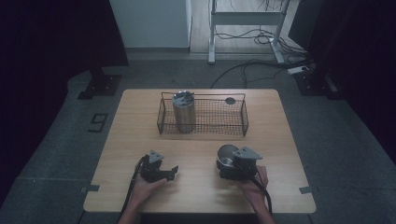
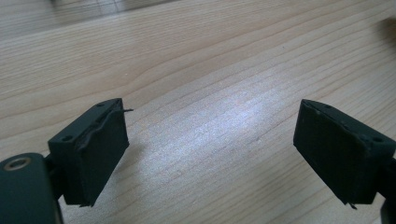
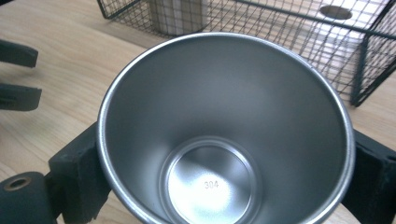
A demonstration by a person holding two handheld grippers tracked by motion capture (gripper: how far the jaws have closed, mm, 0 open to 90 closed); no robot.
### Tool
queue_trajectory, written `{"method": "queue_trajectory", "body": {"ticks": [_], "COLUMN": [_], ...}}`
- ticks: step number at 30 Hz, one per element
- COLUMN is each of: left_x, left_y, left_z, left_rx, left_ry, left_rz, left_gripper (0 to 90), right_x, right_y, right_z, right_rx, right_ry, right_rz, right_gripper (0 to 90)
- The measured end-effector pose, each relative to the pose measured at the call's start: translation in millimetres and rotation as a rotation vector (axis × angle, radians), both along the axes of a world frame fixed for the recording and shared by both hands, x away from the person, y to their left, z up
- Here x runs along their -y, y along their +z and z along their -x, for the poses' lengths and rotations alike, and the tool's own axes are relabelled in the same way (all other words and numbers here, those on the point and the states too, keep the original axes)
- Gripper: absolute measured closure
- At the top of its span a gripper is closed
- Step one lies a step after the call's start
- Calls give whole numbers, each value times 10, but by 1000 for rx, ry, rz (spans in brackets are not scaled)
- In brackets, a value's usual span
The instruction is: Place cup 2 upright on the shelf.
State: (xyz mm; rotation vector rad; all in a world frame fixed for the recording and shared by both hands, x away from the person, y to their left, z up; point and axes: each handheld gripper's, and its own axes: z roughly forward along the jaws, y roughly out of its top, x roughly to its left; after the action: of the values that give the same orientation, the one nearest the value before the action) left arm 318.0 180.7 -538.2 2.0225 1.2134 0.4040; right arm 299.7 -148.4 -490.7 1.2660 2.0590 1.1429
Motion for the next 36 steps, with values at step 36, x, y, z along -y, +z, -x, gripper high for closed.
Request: {"method": "queue_trajectory", "body": {"ticks": [36], "left_x": [127], "left_y": [-86], "left_z": [12], "left_rx": [-22], "left_ry": [-17], "left_rz": [-42], "left_gripper": [117], "right_x": [1], "right_y": [657], "right_z": [-167], "right_rx": [42], "right_ry": [-50], "right_rz": [-52], "right_gripper": [70]}}
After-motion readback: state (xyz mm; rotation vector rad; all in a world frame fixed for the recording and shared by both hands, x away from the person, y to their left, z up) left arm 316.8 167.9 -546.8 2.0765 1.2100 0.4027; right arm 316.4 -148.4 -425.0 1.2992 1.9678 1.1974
